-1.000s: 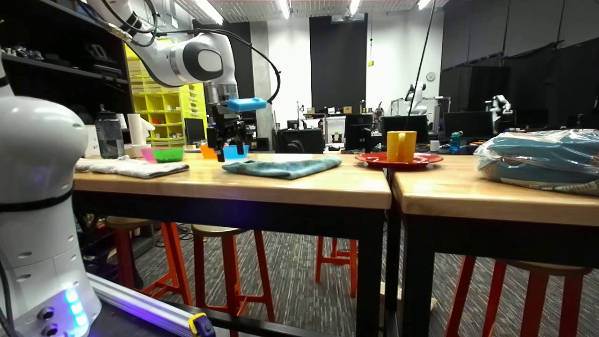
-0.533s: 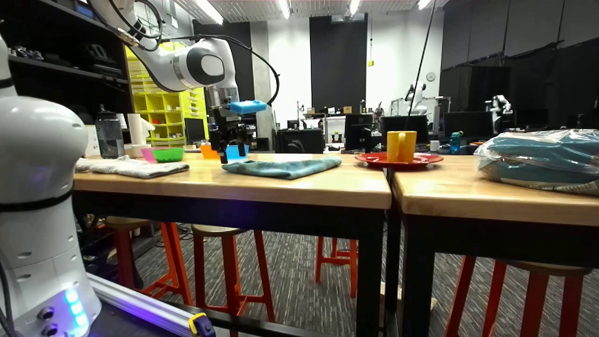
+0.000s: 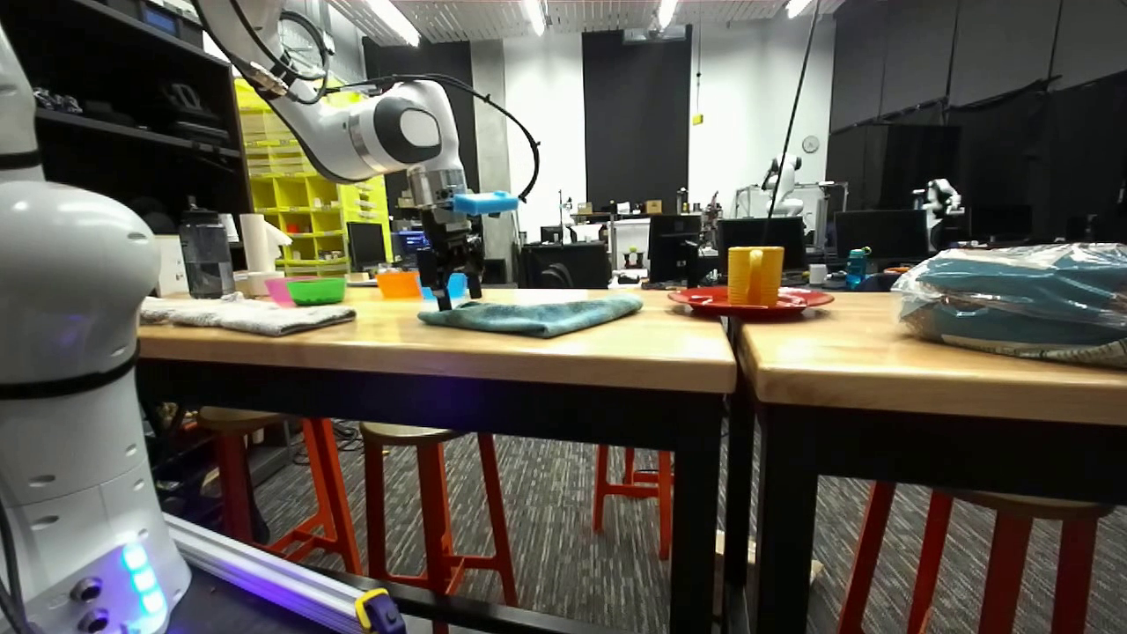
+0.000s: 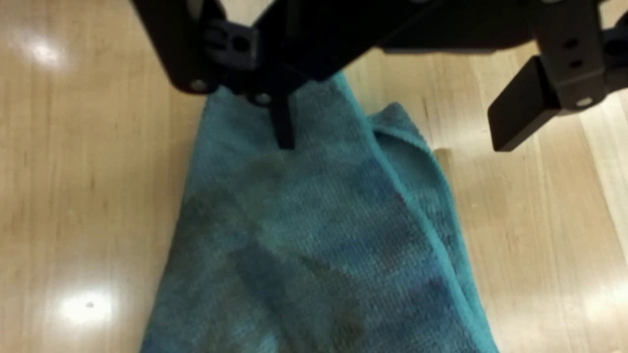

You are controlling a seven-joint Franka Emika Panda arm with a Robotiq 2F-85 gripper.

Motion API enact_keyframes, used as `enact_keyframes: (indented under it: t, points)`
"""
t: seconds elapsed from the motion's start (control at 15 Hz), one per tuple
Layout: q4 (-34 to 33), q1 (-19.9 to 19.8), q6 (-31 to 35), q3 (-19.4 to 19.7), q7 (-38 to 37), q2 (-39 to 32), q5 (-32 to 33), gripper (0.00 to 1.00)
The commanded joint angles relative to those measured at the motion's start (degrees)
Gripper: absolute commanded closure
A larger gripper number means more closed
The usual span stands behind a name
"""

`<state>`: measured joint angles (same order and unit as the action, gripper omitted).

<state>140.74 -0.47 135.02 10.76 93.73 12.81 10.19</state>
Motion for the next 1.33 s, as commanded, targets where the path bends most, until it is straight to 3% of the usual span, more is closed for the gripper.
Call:
enact_keyframes:
  t: [0.0, 0.27, 0.33, 0.47, 1.07, 1.27]
  points:
    - [-1.49, -1.63, -0.99, -1.41, -1.26, -1.50, 1.79, 0.01]
    - [-1.17, -2.15, -2.18, -1.74, -1.79, -1.92, 2.01, 0.00]
    - [-1.16, -2.19, -2.37, -1.76, -1.95, -2.02, 1.80, 0.25]
    - [-1.20, -2.25, -2.67, -1.85, -2.25, -2.03, 1.50, 0.28]
    - [-0.88, -1.67, -3.90, -2.48, -6.33, 0.00, -0.68, 0.98]
    - [0.27, -1.04, -4.45, -3.41, -7.93, 1.29, -2.14, 1.00]
